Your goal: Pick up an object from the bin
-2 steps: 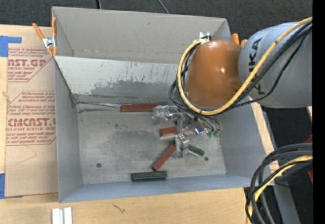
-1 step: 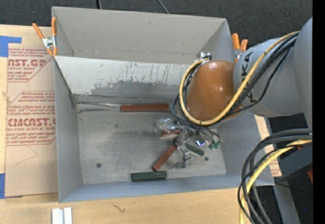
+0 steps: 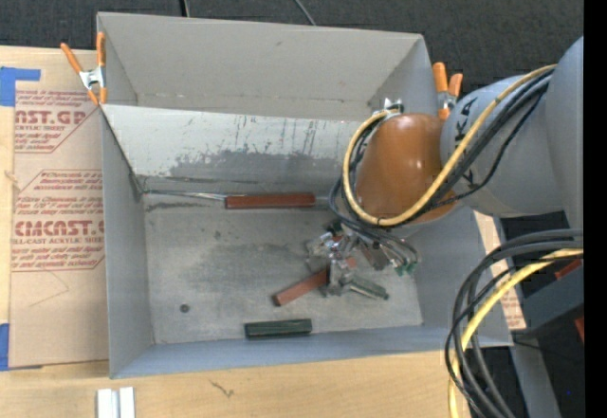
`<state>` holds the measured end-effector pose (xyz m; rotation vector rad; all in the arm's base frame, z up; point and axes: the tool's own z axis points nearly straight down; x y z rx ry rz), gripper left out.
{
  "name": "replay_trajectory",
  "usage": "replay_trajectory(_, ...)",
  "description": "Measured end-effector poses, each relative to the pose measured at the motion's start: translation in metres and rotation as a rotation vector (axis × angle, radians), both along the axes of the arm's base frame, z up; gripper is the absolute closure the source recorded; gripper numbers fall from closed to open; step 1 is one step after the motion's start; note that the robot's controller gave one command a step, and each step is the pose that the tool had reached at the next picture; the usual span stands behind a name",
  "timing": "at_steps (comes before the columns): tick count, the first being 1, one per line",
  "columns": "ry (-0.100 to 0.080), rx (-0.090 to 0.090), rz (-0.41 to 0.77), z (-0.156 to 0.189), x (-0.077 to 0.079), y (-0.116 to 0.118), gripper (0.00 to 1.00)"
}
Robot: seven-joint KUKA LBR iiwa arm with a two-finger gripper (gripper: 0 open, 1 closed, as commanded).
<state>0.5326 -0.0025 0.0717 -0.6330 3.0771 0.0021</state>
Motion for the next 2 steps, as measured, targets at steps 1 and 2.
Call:
replay_trajectory(1, 0.000, 0.000, 0.000, 0.000, 0.000, 0.000, 1.00)
replay_trajectory(2, -0.004, 0.000, 0.070, 0.137, 0.005, 0.021, 1.00)
